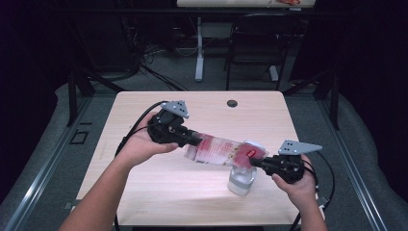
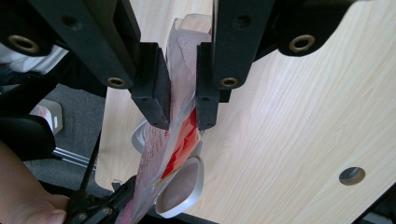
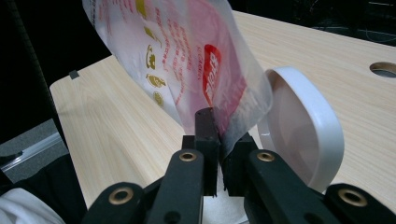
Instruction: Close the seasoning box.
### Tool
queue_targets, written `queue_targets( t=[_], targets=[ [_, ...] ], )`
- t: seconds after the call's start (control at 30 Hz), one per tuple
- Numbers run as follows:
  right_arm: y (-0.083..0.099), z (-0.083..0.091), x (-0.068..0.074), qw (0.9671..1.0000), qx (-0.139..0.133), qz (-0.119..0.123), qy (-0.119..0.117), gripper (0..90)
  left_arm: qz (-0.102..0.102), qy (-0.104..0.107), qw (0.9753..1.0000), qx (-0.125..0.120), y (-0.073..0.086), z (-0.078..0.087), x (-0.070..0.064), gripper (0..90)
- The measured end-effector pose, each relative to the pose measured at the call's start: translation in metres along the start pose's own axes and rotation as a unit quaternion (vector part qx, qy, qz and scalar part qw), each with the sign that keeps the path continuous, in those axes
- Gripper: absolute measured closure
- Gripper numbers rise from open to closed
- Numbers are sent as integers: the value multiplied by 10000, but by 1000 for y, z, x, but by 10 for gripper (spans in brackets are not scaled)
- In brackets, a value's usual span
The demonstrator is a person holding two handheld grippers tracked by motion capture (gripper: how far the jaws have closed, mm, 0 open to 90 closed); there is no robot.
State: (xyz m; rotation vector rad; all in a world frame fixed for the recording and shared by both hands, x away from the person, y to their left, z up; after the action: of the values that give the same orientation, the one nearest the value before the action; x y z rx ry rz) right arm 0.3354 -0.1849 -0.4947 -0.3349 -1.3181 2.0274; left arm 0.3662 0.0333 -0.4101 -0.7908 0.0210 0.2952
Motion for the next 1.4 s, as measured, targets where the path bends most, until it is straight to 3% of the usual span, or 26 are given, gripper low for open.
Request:
queue_targets(
  t=[0.2, 0.73, 1.4],
  targets=[
    [1, -1, -1, 9999, -114, -39, -59, 849, 43, 36, 10000, 8, 6, -2, 2, 771],
    [11, -9, 1, 9997, 24, -12, -257, 810, 208, 48, 9997, -138, 22, -1, 6, 775],
    [9, -10, 10, 9993, 43, 152, -336, 879, 278, 42, 9993, -250, 43, -1, 10, 772]
  ],
)
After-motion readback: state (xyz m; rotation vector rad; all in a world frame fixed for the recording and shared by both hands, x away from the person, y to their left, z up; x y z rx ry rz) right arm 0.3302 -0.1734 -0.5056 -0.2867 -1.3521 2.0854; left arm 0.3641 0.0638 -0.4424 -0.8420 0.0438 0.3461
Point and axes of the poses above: each handheld gripper's, and its own axes: z roughly backward along the jaws, y roughly out of its underside, x roughly to its left, the point moved 9 cm from there along -z, roughly forward along the jaws, and after that the axes turned 3 degrees about y, right-handed, at the moved point
